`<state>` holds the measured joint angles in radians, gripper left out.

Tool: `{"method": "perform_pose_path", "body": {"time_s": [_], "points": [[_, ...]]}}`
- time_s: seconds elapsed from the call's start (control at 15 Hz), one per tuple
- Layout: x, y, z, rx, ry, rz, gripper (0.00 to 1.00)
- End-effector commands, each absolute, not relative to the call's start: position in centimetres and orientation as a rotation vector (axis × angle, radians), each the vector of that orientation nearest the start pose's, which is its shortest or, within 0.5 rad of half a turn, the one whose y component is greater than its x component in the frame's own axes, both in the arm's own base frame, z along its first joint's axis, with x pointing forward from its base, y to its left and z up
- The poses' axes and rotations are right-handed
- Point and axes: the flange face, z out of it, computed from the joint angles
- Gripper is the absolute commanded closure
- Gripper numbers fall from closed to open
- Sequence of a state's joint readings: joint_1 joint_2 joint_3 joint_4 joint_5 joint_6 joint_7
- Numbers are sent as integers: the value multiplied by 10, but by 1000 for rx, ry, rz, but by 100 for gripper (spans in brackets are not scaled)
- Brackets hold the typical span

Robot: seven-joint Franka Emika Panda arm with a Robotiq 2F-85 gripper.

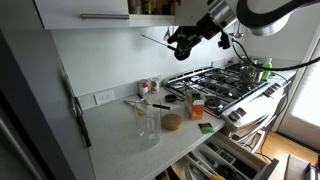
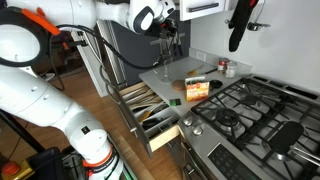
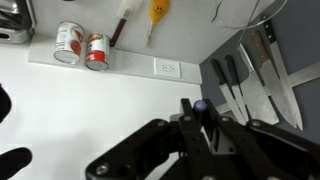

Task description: Put one grilling fork into the cupboard and another into the drawer

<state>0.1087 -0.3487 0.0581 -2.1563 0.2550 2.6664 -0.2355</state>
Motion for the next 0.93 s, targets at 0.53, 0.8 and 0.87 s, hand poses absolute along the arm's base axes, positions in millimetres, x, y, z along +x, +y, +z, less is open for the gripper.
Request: {"method": "perform_pose_path", "body": {"time_s": [0.53, 0.8, 0.87], "points": [[475, 82, 683, -2702, -177, -1376, 96], [464, 81, 718, -2682, -139, -1479, 96], [463, 81, 727, -2677, -119, -1506, 96]]}}
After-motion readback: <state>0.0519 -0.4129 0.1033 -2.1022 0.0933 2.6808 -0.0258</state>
